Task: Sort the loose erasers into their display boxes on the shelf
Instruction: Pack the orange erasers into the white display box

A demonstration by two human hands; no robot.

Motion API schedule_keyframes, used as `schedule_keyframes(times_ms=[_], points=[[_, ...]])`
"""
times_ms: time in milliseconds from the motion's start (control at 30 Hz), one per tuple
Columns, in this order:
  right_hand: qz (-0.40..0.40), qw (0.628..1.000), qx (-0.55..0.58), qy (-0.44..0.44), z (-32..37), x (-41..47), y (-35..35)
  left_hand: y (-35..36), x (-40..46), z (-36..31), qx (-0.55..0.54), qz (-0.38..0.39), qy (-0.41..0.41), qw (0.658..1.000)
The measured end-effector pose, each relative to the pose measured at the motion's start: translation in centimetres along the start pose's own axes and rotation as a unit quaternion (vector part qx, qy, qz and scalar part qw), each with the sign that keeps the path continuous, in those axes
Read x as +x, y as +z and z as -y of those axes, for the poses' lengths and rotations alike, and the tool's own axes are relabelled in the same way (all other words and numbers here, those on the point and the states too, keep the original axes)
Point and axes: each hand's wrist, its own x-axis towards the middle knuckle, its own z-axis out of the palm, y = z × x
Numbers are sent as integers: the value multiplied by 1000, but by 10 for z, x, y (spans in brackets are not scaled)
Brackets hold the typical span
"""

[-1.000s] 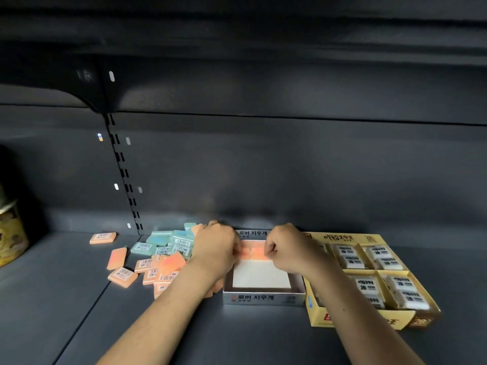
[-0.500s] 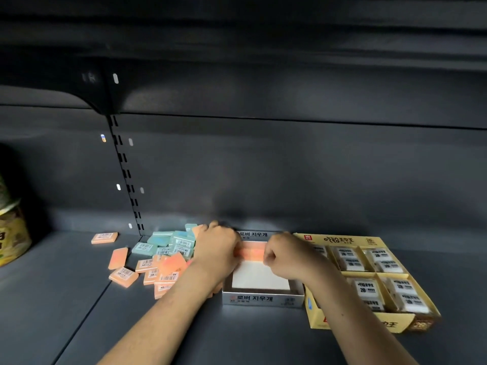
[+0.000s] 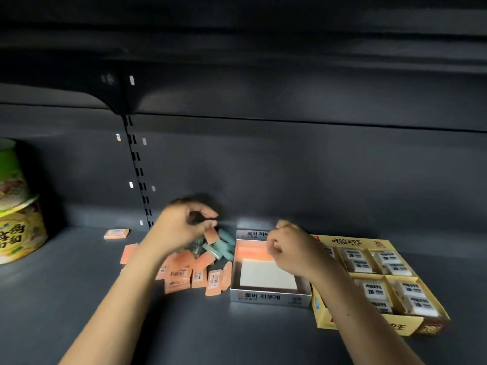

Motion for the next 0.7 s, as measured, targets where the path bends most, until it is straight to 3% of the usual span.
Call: schedule_keyframes(times_ms=[100, 300, 433, 533, 700], points=[[-25, 999, 14, -23, 7, 3, 4, -19, -16, 20, -72, 1, -25, 997], [-47, 991, 67, -103, 43, 1, 12, -30, -43, 38, -95, -2, -44, 994], [-20, 990, 54, -130, 64, -2, 19, -23, -61, 44, -134, 98, -58, 984], [10, 991, -3, -132, 71, -5, 24, -22, -67, 48, -62, 152, -37, 986], [52, 990, -74, -107, 73, -7, 33, -15, -71, 52, 45, 114, -12, 992]])
